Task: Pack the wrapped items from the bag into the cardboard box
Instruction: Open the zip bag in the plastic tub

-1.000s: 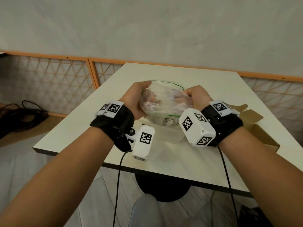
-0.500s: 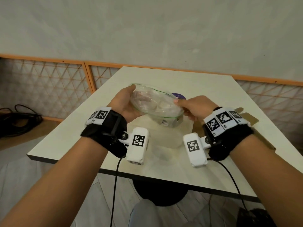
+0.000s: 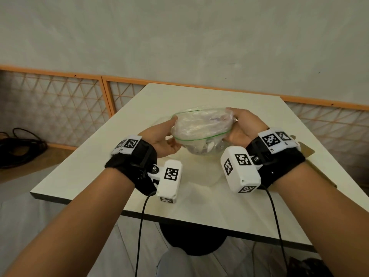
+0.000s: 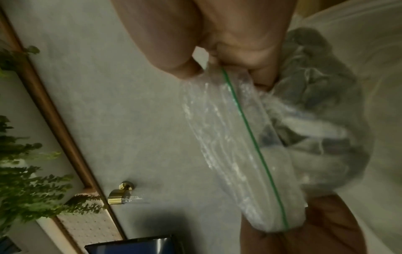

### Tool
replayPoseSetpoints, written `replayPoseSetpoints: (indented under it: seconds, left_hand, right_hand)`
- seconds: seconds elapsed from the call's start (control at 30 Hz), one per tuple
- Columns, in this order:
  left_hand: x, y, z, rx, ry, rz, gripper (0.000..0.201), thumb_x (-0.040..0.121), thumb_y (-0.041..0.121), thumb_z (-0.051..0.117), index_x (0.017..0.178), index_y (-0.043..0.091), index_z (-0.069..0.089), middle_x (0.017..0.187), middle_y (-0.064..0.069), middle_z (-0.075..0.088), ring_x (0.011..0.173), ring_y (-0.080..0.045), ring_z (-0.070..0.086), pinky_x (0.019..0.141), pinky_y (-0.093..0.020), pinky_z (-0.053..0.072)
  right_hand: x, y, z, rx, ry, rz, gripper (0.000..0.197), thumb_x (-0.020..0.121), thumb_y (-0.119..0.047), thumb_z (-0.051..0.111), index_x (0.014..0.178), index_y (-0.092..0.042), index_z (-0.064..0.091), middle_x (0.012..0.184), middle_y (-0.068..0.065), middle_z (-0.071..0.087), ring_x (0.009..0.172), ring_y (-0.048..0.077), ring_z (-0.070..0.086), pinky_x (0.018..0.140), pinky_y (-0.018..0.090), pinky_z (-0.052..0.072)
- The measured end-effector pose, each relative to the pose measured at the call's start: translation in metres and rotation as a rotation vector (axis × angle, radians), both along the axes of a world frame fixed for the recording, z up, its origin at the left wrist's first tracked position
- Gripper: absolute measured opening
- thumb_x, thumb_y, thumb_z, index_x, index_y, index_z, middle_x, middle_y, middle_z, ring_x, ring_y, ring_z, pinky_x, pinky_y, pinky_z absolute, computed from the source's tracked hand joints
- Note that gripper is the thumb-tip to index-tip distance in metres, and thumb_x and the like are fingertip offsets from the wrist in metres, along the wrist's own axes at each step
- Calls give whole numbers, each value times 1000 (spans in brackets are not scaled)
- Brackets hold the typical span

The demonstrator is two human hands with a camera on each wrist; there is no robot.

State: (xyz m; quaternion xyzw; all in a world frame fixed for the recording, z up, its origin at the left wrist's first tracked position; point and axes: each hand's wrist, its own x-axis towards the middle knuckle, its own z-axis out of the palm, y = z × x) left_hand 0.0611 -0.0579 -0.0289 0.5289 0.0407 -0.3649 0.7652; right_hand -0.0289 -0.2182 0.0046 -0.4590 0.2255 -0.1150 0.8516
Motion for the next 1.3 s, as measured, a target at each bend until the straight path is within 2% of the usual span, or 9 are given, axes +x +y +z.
replayPoseSetpoints:
  seconds: [0.13,0.4,0.5,0.6,0.7,0.9,1.0,1.17,1.3]
  left_hand:
    - [5,8,5,30,-130,-186,63,81,56,59,123,10,51,137,-11,47,129,-36,41,103,-54,37]
    - [-9,-1,3,-73,-344,-219,29,78,-4,64,107,-4,65,112,-13,69,102,-23,66,92,-34,53]
    - [-5,2,2,-103,-329,-168,42,76,-15,57,118,-12,57,122,-20,62,110,-29,63,96,-35,51]
    - [-5,3,3,-140,-311,-142,44,78,-19,46,122,-15,52,127,-22,59,104,-28,62,87,-29,54]
    - [-11,6,3,-133,-272,-198,35,80,-14,46,112,-7,58,119,-16,63,95,-21,65,77,-23,57]
    - [-9,8,10,87,-313,-120,49,76,50,69,112,16,64,104,-4,68,95,-22,66,79,-37,57]
    - [-4,2,10,60,-255,-23,33,88,40,61,106,13,63,106,-5,67,87,-22,65,65,-36,58]
    - [-1,-1,5,-177,-108,49,36,99,24,45,128,3,52,121,-15,61,95,-28,65,65,-38,59]
    - [-5,-6,1,-310,-58,73,36,99,18,42,132,4,51,120,-14,62,103,-30,63,84,-44,54]
  right_hand:
    - [3,0,7,58,-122,-43,23,93,-13,45,72,-10,54,62,8,61,69,25,59,81,40,50]
    - [-4,7,3,-595,-222,-62,33,84,8,38,65,-11,57,69,-2,59,62,8,57,59,21,47]
    - [-11,10,6,-807,-82,40,16,86,-24,58,89,-17,73,90,-9,67,79,5,61,72,22,45]
    - [-6,4,-9,-1058,114,62,49,80,-33,69,126,-22,56,120,-5,55,103,6,54,87,20,43]
    - [-3,3,-19,-850,159,94,71,80,-11,66,142,-25,34,134,3,43,118,23,49,94,38,47]
    - [-3,12,-15,-646,-19,89,85,50,2,52,133,-13,48,127,12,53,114,28,55,94,43,49]
    - [-3,9,-7,-510,-61,122,53,71,-7,63,124,-12,58,111,7,63,101,23,59,78,31,49]
    - [-8,4,-11,-690,-3,-82,9,78,-27,73,87,-26,74,101,-2,72,101,16,66,93,36,51]
    - [-5,5,-15,-425,-12,-266,26,70,-22,80,87,-16,61,103,12,67,100,31,65,86,45,55]
